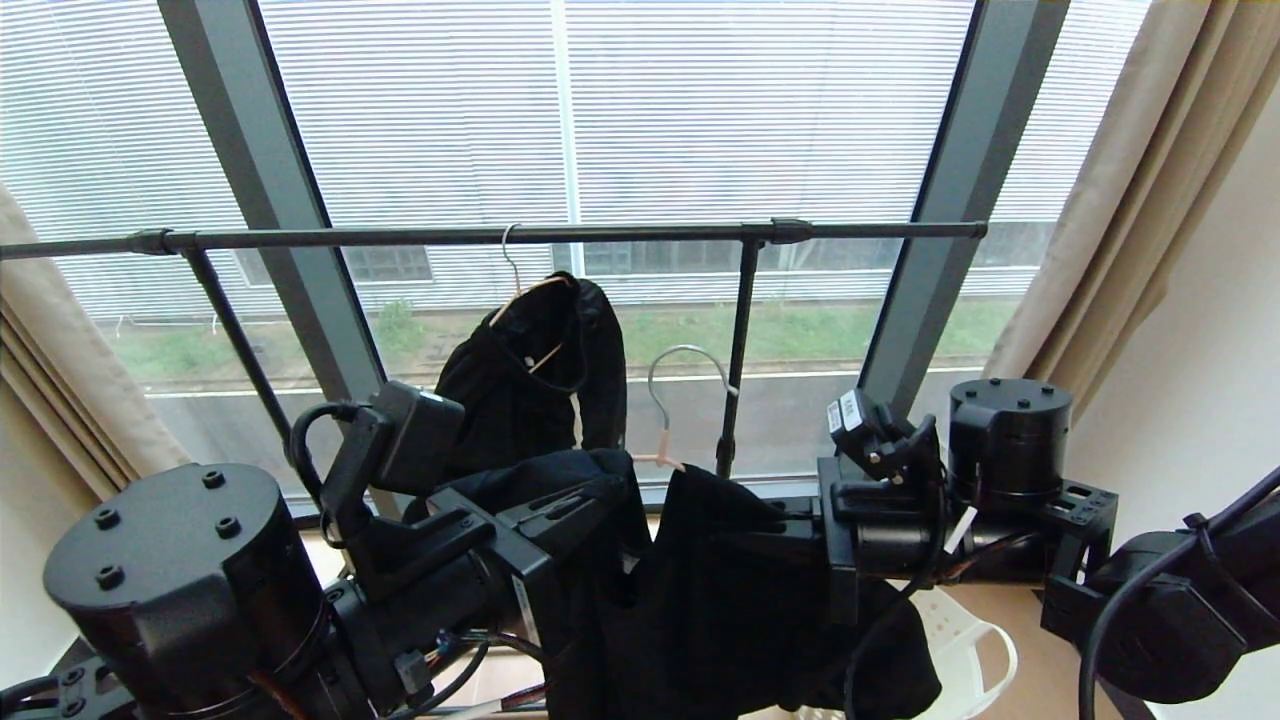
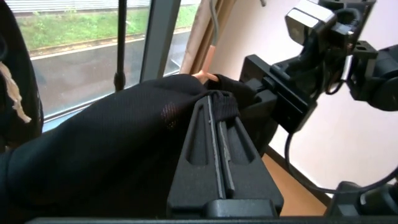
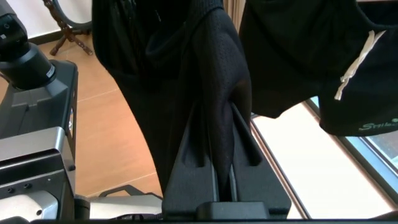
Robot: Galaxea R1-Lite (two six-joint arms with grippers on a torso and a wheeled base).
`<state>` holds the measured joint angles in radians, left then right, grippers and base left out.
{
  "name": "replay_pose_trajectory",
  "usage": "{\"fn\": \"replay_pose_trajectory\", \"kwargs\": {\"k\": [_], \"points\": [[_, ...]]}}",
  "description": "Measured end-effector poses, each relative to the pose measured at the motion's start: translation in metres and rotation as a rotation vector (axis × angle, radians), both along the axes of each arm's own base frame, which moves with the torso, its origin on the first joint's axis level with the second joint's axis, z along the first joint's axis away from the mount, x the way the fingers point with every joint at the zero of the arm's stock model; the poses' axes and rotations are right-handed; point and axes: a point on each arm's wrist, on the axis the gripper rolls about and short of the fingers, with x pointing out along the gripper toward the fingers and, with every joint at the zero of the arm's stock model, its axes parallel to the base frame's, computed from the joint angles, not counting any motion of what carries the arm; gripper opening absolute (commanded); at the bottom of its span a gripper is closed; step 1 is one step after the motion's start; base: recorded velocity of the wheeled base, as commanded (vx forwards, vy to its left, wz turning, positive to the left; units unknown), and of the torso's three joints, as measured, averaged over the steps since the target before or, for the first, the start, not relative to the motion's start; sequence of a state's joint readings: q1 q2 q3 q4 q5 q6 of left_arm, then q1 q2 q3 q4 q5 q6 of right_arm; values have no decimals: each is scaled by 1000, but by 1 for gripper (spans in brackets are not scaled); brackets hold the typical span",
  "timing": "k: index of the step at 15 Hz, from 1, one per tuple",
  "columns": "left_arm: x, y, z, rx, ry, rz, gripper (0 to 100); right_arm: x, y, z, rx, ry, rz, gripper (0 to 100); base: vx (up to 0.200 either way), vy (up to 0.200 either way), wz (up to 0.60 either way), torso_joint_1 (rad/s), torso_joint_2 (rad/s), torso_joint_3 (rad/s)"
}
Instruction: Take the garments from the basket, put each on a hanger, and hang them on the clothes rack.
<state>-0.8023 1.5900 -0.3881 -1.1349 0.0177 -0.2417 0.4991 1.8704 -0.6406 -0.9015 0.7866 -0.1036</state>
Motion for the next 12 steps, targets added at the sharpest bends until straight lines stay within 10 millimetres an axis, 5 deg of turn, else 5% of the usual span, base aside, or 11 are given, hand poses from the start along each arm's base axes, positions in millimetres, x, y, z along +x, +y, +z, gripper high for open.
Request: {"fn": "replay_pose_trajectory", "kwargs": {"k": [10,12], "points": [[4,7,2,60,-36,34,100,7,-11,4,15,-28,-42,0,0,0,0,0,0,0],[13,20,5,94,-42,94,100,12,-18,9,41,-63,-69,0,0,0,0,0,0,0]]}}
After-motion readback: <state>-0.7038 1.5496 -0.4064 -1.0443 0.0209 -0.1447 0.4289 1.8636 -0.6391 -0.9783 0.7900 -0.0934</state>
